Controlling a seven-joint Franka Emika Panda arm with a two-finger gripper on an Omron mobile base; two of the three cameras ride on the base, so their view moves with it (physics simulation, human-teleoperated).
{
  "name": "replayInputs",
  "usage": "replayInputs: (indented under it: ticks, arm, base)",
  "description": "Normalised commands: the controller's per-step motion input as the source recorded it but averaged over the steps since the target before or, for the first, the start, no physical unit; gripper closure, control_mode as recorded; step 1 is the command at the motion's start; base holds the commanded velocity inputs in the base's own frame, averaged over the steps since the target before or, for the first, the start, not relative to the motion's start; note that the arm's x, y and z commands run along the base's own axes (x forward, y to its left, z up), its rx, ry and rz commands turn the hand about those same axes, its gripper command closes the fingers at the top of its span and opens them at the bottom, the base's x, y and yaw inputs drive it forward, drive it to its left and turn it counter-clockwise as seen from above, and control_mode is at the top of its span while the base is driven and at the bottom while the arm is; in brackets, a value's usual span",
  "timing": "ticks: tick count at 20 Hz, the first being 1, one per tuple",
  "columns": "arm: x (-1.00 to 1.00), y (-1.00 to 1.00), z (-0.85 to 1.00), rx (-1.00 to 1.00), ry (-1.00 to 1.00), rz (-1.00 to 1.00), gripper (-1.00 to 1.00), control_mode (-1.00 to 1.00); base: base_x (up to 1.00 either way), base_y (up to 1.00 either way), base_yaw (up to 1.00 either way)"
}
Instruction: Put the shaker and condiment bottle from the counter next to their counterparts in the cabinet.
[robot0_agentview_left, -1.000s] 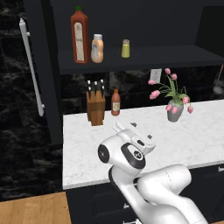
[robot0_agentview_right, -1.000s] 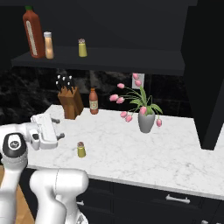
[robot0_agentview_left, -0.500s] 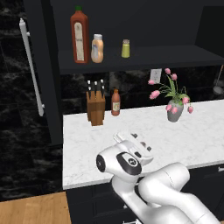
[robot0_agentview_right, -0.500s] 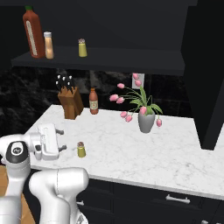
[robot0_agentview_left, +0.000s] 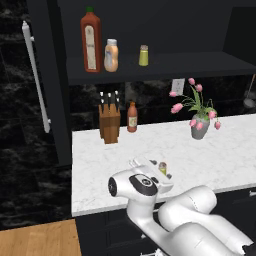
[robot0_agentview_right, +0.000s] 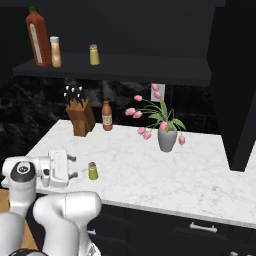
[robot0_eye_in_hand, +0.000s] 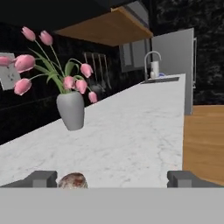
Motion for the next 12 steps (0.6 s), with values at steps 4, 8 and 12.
replayInputs:
  ticks: [4, 8, 12]
  arm:
    - [0.17, 0.00, -0.29, 0.00, 0.06, -0.05, -1.00, -1.00]
    - [0.22, 0.00, -0.19, 0.00, 0.08, -0.05, -1.00, -1.00]
    - [0.23, 0.00, -0.12, 0.00, 0.10, -0.02, -1.00, -1.00]
  base:
    - [0.00, 0.00, 0.00]
    - [0.00, 0.00, 0.00]
    - [0.00, 0.00, 0.00]
